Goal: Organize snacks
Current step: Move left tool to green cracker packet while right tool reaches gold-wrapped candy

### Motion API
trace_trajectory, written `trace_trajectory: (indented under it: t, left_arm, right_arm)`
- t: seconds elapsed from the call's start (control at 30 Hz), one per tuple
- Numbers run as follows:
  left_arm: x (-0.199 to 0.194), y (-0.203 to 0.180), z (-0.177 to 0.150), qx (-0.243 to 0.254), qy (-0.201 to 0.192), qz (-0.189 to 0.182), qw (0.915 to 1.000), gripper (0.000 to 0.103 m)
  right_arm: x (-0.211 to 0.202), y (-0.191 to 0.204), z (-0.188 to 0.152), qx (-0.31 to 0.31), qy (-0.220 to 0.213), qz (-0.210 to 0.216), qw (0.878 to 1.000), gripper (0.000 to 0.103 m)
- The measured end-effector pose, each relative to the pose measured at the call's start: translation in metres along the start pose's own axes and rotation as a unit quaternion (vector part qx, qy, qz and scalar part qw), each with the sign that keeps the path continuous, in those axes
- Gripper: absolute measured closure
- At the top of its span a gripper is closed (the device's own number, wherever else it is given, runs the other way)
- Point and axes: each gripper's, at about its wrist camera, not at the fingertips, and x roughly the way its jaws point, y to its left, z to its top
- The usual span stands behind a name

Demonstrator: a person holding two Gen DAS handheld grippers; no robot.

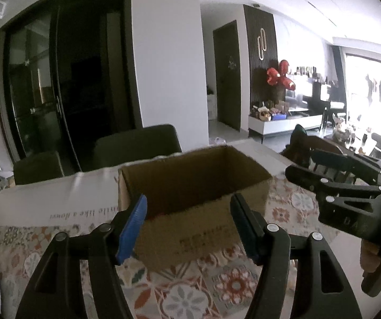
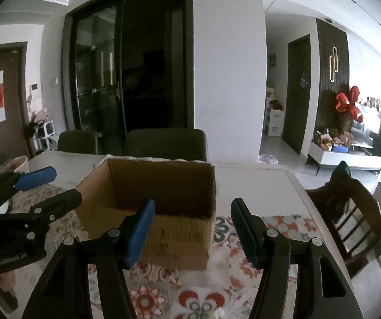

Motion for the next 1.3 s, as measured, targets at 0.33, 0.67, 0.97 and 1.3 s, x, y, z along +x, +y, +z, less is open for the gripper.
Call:
trace_trajectory:
  t: [0.33, 0.67, 0.97, 1.3]
  left_arm:
    - [-0.028, -0.017, -0.034, -0.038, 0.061, 0.008, 0.9973, 0.038]
    - [-0.027, -0.03, -0.072, -0.094, 0.159, 0.007, 0.9828, 0.038]
    - [-0.015, -0.04, -0.105, -0.162, 0.24, -0.002, 0.9572, 0.038]
    - [0.007, -0.043, -0.128, -0.254, 0.316, -0.031, 0.9137, 0.039]
  right_arm:
    - [-0.031, -0.003, -0.033, 0.008, 0.019, 0.009, 1.0, 0.042]
    - [-0.031, -0.014, -0.075, 0.015, 0.099, 0.017, 0.995, 0.042]
    - [-0.019, -0.025, -0.107, 0.026, 0.185, 0.033, 0.982, 0.042]
    - [-0.006, -0.028, -0.125, 0.035, 0.243, 0.04, 0.968, 0.043]
